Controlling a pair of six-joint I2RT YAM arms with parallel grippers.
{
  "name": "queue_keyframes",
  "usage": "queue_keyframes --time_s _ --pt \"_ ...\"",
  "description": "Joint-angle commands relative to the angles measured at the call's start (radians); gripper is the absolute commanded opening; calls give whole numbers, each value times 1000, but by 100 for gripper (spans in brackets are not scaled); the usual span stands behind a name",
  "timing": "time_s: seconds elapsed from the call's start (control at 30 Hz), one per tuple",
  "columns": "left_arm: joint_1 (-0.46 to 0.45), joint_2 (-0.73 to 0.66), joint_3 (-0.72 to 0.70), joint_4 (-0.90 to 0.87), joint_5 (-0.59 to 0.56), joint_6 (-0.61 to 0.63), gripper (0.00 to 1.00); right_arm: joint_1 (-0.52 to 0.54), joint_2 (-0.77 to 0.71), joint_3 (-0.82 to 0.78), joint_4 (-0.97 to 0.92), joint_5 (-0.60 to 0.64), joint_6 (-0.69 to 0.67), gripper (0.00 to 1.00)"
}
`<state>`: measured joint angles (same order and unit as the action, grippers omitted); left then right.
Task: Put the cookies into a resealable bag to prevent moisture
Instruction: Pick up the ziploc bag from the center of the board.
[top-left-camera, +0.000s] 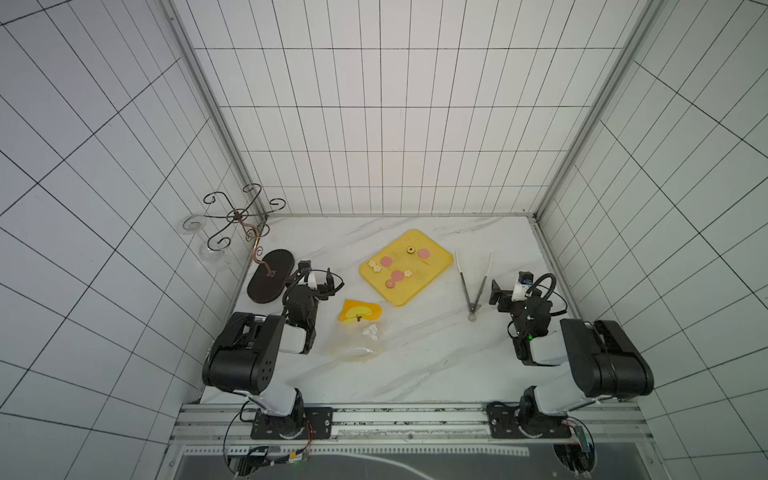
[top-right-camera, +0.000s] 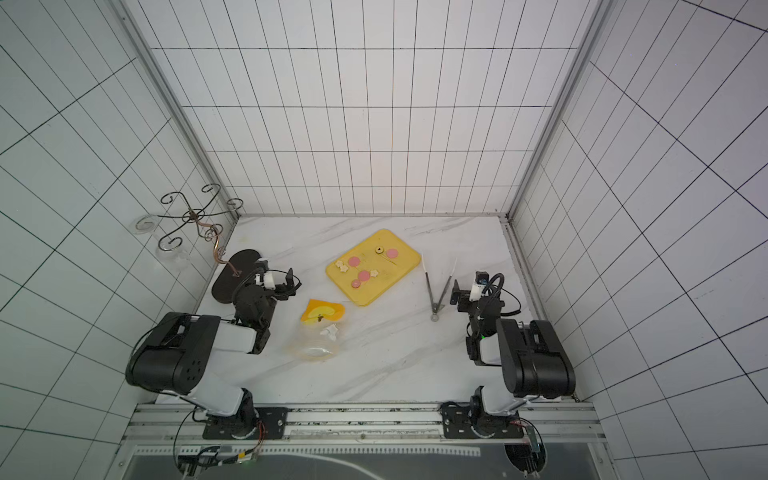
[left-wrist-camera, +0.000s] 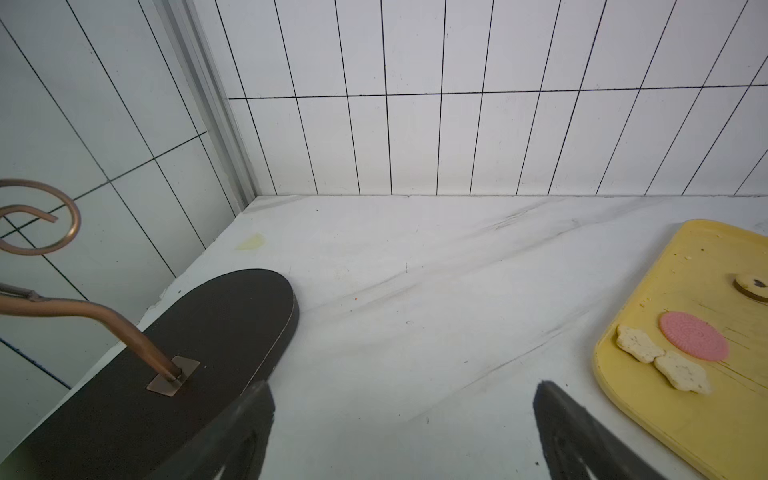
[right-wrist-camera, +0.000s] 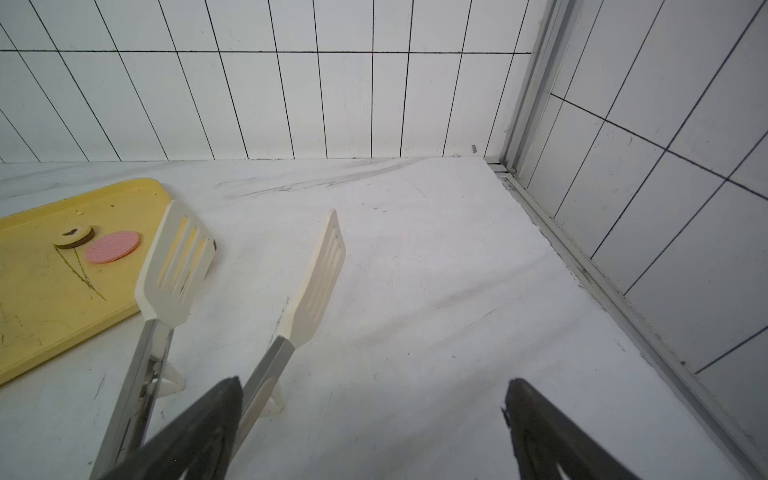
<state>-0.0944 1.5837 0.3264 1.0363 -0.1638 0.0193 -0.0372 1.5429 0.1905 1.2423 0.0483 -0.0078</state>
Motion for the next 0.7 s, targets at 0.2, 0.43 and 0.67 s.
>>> queue_keyframes --time_s 0.2,0.43,0.67 --pt "5 10 16 24 8 14 97 -9 8 61 29 10 9 100" --pt "6 12 17 23 7 14 97 -8 8 63 29 10 9 100" --pt "5 7 13 27 2 13 97 -8 1 53 41 10 9 100"
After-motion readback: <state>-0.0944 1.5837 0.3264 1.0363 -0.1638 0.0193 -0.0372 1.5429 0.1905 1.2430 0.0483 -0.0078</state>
